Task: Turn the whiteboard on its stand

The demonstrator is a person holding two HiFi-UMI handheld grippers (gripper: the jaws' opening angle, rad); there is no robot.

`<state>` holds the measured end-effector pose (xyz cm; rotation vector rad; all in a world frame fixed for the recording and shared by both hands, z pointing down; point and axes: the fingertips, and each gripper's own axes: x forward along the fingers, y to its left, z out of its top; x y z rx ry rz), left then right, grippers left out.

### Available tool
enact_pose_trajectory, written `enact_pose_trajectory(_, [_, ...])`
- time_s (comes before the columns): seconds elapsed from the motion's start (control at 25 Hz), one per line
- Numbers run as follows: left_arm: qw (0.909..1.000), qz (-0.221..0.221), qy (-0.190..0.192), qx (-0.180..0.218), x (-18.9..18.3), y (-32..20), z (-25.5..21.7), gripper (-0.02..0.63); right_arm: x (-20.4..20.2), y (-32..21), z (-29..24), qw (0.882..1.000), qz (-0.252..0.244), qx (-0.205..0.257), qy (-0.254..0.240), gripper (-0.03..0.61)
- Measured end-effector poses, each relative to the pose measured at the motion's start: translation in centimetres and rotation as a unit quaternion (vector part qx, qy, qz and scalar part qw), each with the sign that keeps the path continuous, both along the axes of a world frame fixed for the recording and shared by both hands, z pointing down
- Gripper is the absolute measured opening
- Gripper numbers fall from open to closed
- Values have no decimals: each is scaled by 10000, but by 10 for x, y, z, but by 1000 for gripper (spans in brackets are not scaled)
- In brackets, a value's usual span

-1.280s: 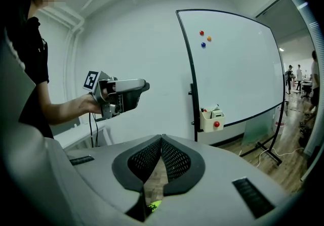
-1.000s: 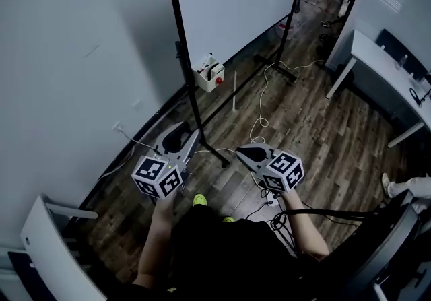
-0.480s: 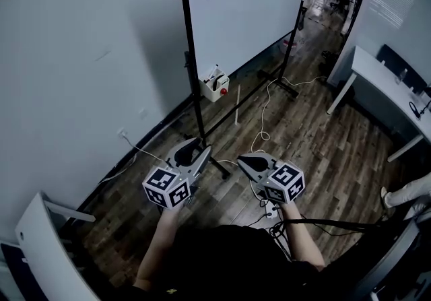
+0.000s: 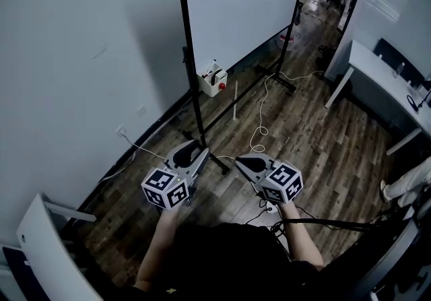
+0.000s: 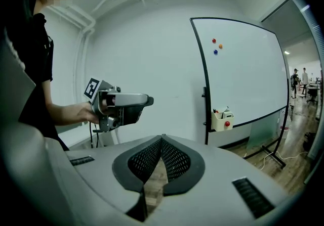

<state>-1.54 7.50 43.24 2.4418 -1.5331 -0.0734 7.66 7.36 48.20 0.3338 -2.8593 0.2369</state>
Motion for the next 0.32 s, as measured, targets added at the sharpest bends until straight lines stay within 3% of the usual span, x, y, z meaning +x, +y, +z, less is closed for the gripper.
enact_pose_trajectory(0.32, [9998,145,16,-104,12,-2,7,153,7,-3,-1,9999,93,20,-43,-3])
